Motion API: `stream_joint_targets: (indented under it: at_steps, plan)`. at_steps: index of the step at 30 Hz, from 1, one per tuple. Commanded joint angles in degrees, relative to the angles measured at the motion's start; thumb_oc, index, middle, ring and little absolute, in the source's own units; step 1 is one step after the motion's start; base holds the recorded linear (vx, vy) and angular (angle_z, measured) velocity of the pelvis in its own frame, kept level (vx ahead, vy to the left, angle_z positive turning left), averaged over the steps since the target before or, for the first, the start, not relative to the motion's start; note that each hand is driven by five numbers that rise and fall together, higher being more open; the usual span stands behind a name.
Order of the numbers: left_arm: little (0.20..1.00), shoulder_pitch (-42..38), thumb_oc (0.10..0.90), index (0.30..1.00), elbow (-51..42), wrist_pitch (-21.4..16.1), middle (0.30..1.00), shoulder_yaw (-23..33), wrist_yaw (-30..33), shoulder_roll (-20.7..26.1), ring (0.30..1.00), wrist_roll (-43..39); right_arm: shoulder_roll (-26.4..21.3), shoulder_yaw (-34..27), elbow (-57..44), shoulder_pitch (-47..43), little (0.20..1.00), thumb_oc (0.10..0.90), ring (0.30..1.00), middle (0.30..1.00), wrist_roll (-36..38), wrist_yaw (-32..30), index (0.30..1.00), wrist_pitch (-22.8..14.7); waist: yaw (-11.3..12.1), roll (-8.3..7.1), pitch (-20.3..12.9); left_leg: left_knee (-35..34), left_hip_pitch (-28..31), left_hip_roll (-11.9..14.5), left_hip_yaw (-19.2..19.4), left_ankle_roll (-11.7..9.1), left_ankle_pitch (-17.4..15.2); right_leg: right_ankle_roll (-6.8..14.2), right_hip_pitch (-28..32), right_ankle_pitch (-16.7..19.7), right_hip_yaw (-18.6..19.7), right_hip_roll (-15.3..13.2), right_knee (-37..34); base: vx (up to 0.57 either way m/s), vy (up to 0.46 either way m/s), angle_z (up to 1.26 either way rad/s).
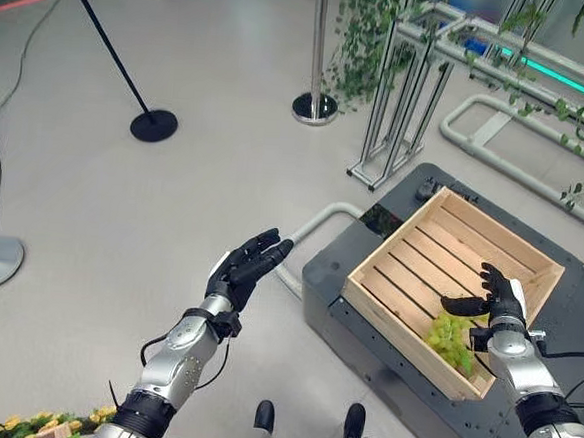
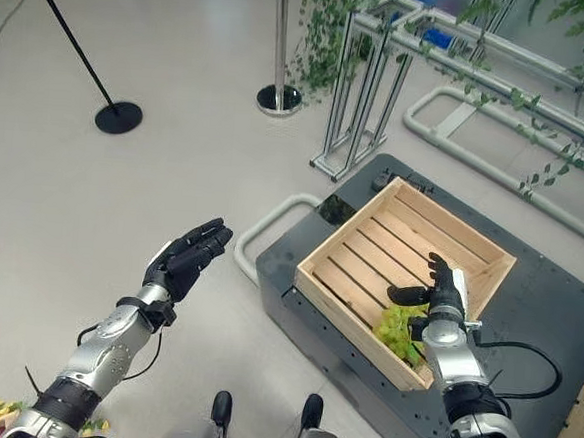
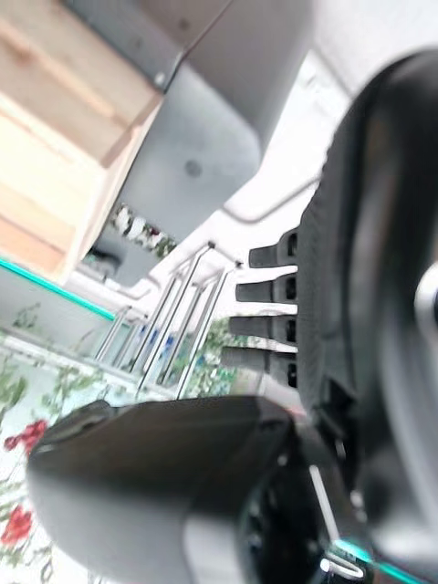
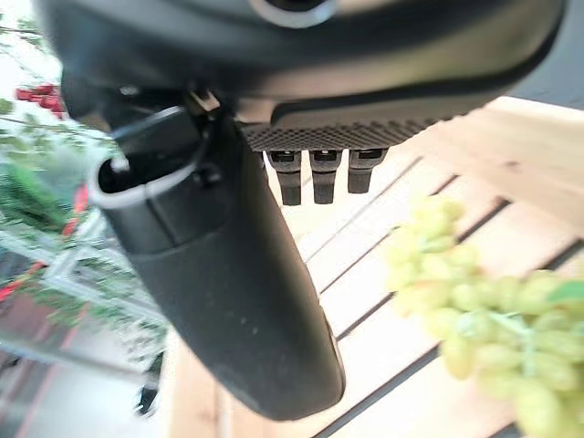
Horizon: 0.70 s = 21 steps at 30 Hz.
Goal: Pick up the fruits from the basket on one side to the basket on the other side
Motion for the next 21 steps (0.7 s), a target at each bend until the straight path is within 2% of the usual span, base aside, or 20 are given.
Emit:
stream_joint_targets:
  at_steps: [1,4,9,11,14,17,21]
  plan:
    - [0.9,-8.5,0.8,0.9,-3.7,-9.2,0.9,-2.0,-0.6,1.1,0.9,-0.7,-3.7,1.3,0.6,-10.6,0.9,0.8,0.9,0.9,3.2,-3.1,0.9,-1.4,1.1,-1.13,0.6,4.2,-3.6,-1.4,-3.1,0.6,-1.9,0.4,-0.3,-2.7,0.7,-3.0,6.5,-0.14,-0.012,-0.03]
    - [0.9,-10.3,0.8,0.9,-2.8,-10.2,0.9,-2.3,-0.5,1.2,0.9,-1.1,-4.5,2.1,4.5,-12.8,0.9,0.8,0.9,0.9,4.3,-1.1,0.9,0.3,1.1,-0.88,2.3,5.6,-5.2,-1.6,-3.1,0.6,-1.9,0.1,-1.4,-2.7,0.8,-3.0,7.3,-0.11,-0.025,0.01]
    - [0.9,-9.9,0.8,0.9,-1.8,-10.1,0.9,-2.1,-1.3,1.1,0.9,-1.0,-4.6,3.3,10.3,-13.2,0.9,0.8,0.9,0.9,5.5,6.3,0.9,7.6,1.4,-0.85,3.1,6.1,-5.2,-1.6,-2.9,0.6,-2.0,-0.3,-1.0,-2.8,0.5,-2.9,7.1,-0.02,-0.014,0.0]
    - [0.9,-9.7,0.8,0.9,-1.3,-10.1,0.9,-2.2,-1.6,1.1,0.9,-0.2,-4.6,3.7,12.6,-13.1,0.9,0.8,0.9,0.9,5.8,8.7,0.9,9.4,1.5,-0.9,3.0,6.0,-4.9,-1.6,-2.8,0.6,-2.0,-0.3,-0.6,-2.8,0.5,-3.0,7.0,0.02,0.004,-0.01]
    - [0.9,-9.6,0.8,0.9,-0.8,-9.6,0.9,-2.4,-2.4,0.9,0.9,0.4,-4.3,3.8,18.7,-13.4,0.9,0.8,0.9,0.9,6.7,12.6,0.9,9.9,2.0,-0.9,2.9,6.2,-4.3,-1.5,-3.1,0.6,-2.2,-0.3,-0.1,-3.0,0.7,-3.1,7.3,0.05,-0.009,-0.02]
    - [0.9,-9.6,0.8,0.9,-0.7,-9.3,0.9,-2.5,-3.3,0.9,0.9,0.6,-3.7,2.8,22.6,-13.9,0.9,0.8,0.9,0.9,11.3,15.8,0.9,10.6,2.6,-0.86,3.3,7.1,-4.3,-1.6,-3.4,0.7,-2.8,-0.4,0.3,-3.3,0.7,-3.2,7.6,0.04,-0.015,0.01]
    - [0.9,-11.1,0.8,0.9,0.5,-9.7,0.9,-2.6,-4.0,0.7,0.9,0.2,-2.6,2.1,26.5,-15.0,0.9,0.8,0.9,0.9,13.1,17.1,0.9,11.8,2.8,-0.5,4.3,8.0,-5.2,-1.8,-3.4,0.8,-3.0,-0.5,-0.2,-3.3,1.0,-3.0,7.9,0.0,0.0,0.0]
